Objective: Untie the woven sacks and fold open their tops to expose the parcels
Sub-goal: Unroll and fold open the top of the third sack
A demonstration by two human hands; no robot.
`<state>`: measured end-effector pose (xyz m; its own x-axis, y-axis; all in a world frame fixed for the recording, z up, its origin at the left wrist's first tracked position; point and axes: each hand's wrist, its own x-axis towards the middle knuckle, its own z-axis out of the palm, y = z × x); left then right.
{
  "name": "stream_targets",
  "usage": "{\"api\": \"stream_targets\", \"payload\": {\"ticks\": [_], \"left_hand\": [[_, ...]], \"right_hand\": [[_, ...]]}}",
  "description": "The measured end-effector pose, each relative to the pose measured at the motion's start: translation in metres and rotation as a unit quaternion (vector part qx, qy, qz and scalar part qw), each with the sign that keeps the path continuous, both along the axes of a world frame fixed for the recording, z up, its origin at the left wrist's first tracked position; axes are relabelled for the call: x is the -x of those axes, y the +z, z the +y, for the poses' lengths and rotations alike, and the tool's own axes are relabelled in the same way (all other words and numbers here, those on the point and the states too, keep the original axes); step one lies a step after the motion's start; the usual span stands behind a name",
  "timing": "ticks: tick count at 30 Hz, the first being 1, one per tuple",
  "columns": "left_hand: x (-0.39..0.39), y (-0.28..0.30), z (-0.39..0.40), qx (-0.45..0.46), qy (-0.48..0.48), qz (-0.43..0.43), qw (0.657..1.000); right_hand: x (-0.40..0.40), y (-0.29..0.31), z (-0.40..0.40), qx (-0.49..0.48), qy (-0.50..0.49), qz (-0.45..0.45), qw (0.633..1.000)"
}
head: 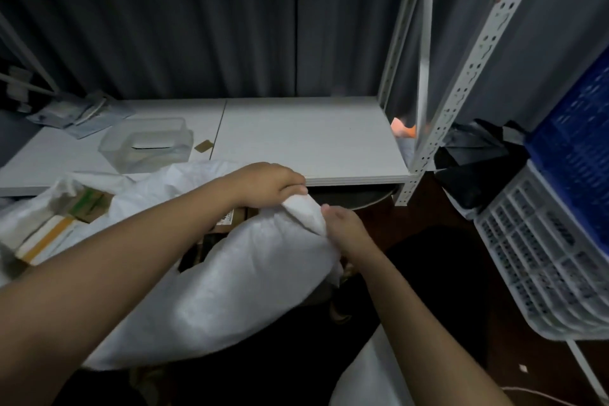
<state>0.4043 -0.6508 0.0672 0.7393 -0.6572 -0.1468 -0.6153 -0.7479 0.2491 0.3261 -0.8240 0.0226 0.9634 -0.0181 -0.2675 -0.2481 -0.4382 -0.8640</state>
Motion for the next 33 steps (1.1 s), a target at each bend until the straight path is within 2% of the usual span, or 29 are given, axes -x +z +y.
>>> {"api": "stream_targets", "payload": {"ticks": [1,2,4,6,7,8,9,10,11,12,13,14,15,18,20,21,23,24,25,26,27,28,29,31,33], "left_hand": [[-0.002,-0.001,-0.004,-0.002,0.011,-0.021,1.0],[-0.004,-0.001,-0.009,-0.001,0.021,-0.036,0.999],[-0.01,-0.001,-0.014,0.032,0.042,-0.019,0.998],[-0.013,-0.004,-0.01,0.098,0.059,0.017,0.993],[-0.013,-0.005,-0.005,0.116,0.06,0.018,0.991],[-0.012,-0.006,0.0,0.108,0.052,0.005,0.993],[-0.012,-0.008,0.005,0.078,0.038,-0.016,0.996],[-0.012,-0.011,0.009,0.041,0.028,-0.033,0.998],[-0.012,-0.014,0.011,0.015,0.037,-0.036,0.999],[-0.013,-0.016,0.013,0.004,0.062,-0.025,0.998],[-0.015,-0.018,0.013,0.007,0.089,-0.015,0.996],[-0.018,-0.018,0.011,0.017,0.106,-0.013,0.994],[-0.021,-0.018,0.008,0.031,0.113,-0.014,0.993],[-0.026,-0.014,0.0,0.1,0.131,0.016,0.986],[-0.027,-0.01,0.004,0.163,0.152,0.055,0.973],[-0.028,-0.009,0.01,0.176,0.152,0.069,0.97],[-0.028,-0.009,0.022,0.127,0.137,0.082,0.979],[-0.028,-0.011,0.026,0.085,0.131,0.085,0.984],[-0.028,-0.016,0.028,0.053,0.131,0.083,0.987],[-0.028,-0.02,0.028,0.045,0.137,0.072,0.987],[-0.03,-0.023,0.026,0.062,0.147,0.056,0.986],[-0.032,-0.025,0.024,0.092,0.161,0.041,0.982],[-0.034,-0.025,0.021,0.128,0.177,0.037,0.975],[-0.037,-0.021,0.02,0.18,0.202,0.065,0.96],[-0.036,-0.015,0.028,0.204,0.211,0.108,0.95]], "right_hand": [[0.001,-0.004,0.005,0.103,0.001,-0.071,0.992],[0.005,-0.003,0.013,0.15,0.005,-0.117,0.982],[0.007,-0.009,0.024,0.145,-0.012,-0.149,0.978],[0.002,-0.016,0.025,0.013,-0.049,-0.135,0.99],[-0.002,-0.015,0.022,-0.108,-0.059,-0.096,0.988],[-0.004,-0.011,0.018,-0.266,-0.073,-0.043,0.96],[-0.005,-0.008,0.015,-0.392,-0.087,0.015,0.916],[-0.005,-0.005,0.012,-0.434,-0.092,0.046,0.895],[-0.006,-0.004,0.011,-0.377,-0.093,0.049,0.92],[-0.008,-0.004,0.01,-0.239,-0.073,0.014,0.968],[-0.01,-0.007,0.007,-0.063,-0.038,-0.046,0.996],[-0.011,-0.006,0.006,0.075,0.002,-0.105,0.992],[-0.015,-0.008,0.007,0.141,0.044,-0.134,0.98],[-0.022,-0.007,0.022,0.069,0.097,-0.173,0.978],[-0.029,-0.014,0.027,0.0,0.069,-0.166,0.984],[-0.031,-0.016,0.024,-0.053,0.046,-0.134,0.988],[-0.039,-0.022,0.017,-0.156,0.008,-0.046,0.987],[-0.04,-0.019,0.015,-0.156,0.011,-0.009,0.988],[-0.042,-0.016,0.012,-0.09,0.056,-0.014,0.994],[-0.047,-0.017,0.011,0.017,0.095,-0.045,0.994],[-0.05,-0.016,0.01,0.11,0.089,-0.094,0.985],[-0.05,-0.011,0.011,0.131,0.092,-0.147,0.976],[-0.05,-0.007,0.015,0.102,0.106,-0.183,0.972],[-0.053,-0.009,0.025,0.006,0.156,-0.162,0.974],[-0.053,-0.016,0.032,-0.011,0.186,-0.169,0.968]]}}
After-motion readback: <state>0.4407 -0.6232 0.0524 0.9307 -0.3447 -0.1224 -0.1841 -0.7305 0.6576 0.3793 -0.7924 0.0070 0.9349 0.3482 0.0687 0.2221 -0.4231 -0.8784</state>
